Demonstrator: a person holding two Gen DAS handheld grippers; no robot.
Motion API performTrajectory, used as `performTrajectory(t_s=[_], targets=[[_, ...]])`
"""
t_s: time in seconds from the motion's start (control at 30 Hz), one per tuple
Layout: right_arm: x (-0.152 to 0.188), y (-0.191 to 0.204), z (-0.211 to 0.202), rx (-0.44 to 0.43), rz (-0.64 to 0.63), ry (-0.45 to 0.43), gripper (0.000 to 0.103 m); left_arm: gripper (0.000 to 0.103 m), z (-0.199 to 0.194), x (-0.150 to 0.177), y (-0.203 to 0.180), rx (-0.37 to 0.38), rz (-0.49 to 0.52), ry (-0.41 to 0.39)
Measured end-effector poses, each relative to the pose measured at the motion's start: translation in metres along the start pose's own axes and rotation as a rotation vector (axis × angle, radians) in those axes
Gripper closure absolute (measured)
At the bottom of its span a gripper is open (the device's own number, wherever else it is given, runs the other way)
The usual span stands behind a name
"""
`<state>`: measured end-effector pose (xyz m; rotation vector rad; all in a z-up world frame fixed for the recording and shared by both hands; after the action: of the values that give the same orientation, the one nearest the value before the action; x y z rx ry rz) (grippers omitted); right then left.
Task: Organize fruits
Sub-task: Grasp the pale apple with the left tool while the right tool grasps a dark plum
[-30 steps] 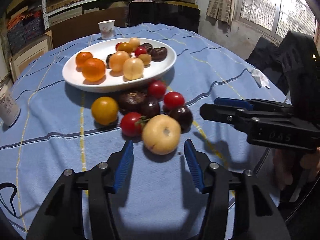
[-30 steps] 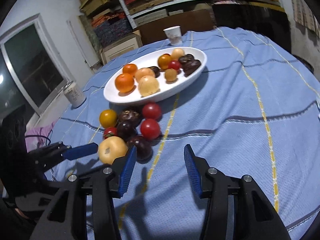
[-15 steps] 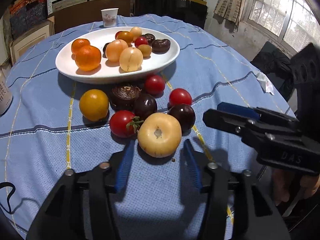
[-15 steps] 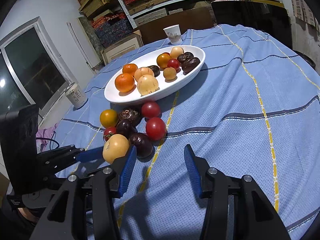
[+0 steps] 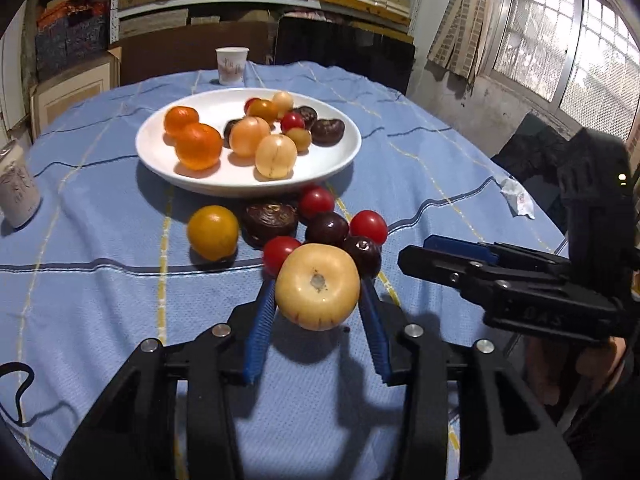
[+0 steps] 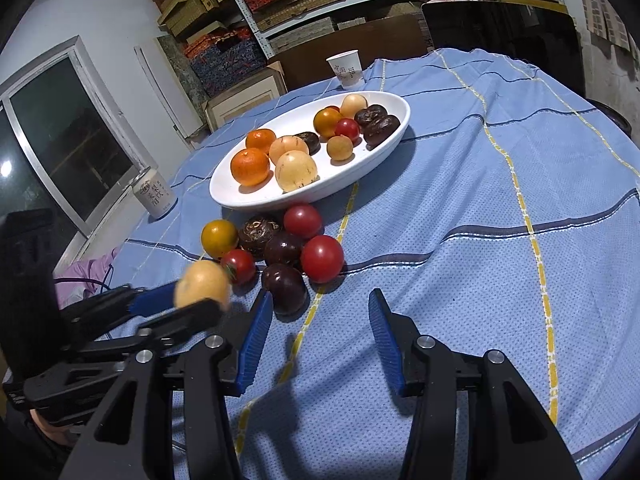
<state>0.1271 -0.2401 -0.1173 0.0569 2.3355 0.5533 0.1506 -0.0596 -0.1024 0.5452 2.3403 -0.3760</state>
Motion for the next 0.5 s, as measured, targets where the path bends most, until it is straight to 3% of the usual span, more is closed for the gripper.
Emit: performTrajectory(t_s=[0.13,0.23,0.43,0.5], targets=[[0.000,0.016,0.004,0.028,-0.083,0.017,0.053,0.062,-0.014,0.004,0.029,-0.019,-0.092,-0.052],[0.001,0.035,0.011,0.033,-0.166,0.042,0.053,0.062,-0.010,0.007,0.050,-0.031,-0.167,-0.031],[-0.010,0.036,0.034,0.019,-0.124,0.117,0.053,0.062,-0.009,0.008,0.043,-0.028,-0.128,-0.027],[-0.011,0.034,0.041,0.012,-0.099,0.140,0.060,0.062,-0.008,0.009,0.045,-0.018,-0.139,-0.018]])
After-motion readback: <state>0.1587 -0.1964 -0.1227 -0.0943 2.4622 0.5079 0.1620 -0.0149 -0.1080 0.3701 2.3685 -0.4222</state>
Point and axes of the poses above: each gripper's, at about its wrist camera, not at the fingertips, and z roughly the way its jaws point, y to its left, x to its underside, the point moved 1 cm from there along z, roughly the way its jaws point, and after that the axes turned 3 degrees about -x, right-handed, at the moved point
